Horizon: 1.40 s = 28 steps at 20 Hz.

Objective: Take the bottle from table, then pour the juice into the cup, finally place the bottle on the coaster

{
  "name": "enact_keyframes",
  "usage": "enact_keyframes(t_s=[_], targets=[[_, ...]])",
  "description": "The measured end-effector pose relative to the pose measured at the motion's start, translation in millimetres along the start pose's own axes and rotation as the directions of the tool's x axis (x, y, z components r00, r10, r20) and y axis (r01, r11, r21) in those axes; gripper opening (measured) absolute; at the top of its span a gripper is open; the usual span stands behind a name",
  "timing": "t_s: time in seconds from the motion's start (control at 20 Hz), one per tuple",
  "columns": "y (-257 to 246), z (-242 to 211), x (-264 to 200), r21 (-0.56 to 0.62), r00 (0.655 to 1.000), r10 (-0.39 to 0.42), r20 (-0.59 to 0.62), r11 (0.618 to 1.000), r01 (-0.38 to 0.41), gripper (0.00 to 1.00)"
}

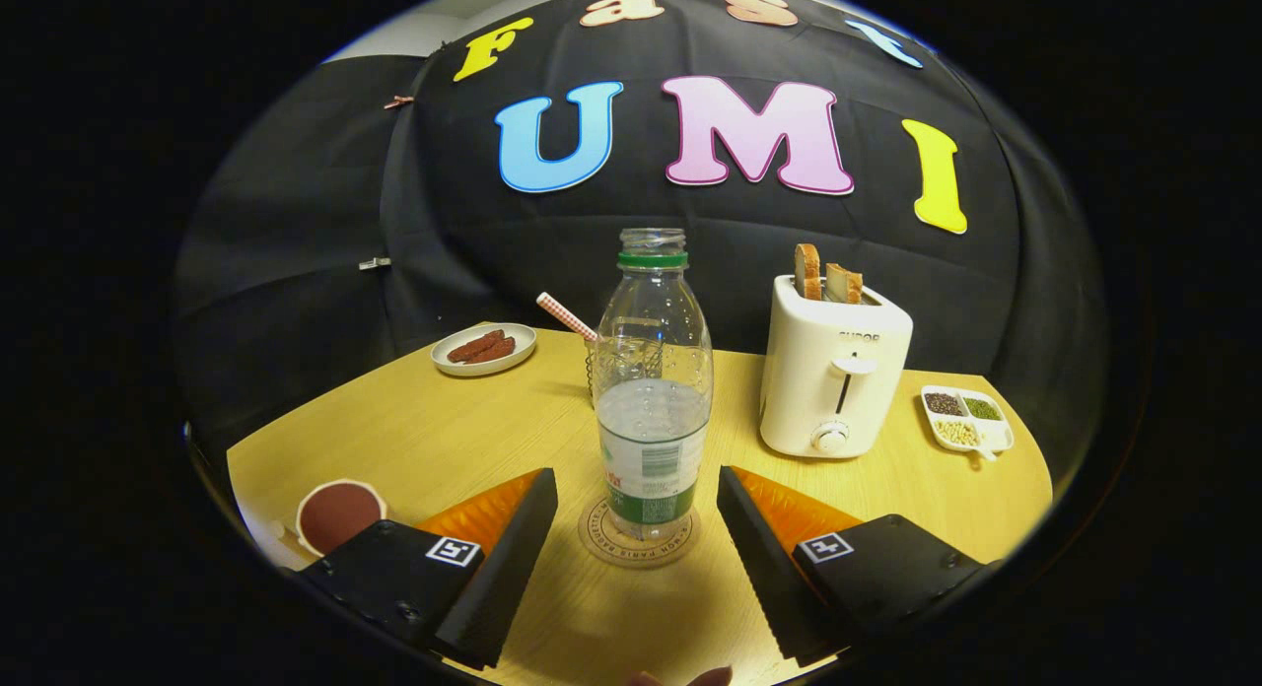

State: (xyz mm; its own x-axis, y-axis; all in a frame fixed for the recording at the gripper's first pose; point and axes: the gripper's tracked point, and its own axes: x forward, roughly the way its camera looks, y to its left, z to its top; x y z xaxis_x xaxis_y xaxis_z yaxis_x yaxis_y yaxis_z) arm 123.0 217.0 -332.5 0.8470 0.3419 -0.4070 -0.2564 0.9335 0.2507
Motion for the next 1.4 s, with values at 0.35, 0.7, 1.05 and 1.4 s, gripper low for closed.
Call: enact_keyframes(t_s=[0.35, 0.7, 1.05, 1.4], targets=[[-10, 51, -61, -0.045, 0.996, -0.011, 0.091, 0.999, 0.015, 1.00], [-31, 119, -135, -0.093, 0.985, -0.024, 0.169, 0.995, 0.040, 0.99], [-56, 169, -207, -0.086, 0.978, -0.033, 0.208, 0.995, 0.052, 0.99], [-81, 215, -267, -0.073, 0.953, -0.071, 0.296, 0.993, 0.096, 0.98]])
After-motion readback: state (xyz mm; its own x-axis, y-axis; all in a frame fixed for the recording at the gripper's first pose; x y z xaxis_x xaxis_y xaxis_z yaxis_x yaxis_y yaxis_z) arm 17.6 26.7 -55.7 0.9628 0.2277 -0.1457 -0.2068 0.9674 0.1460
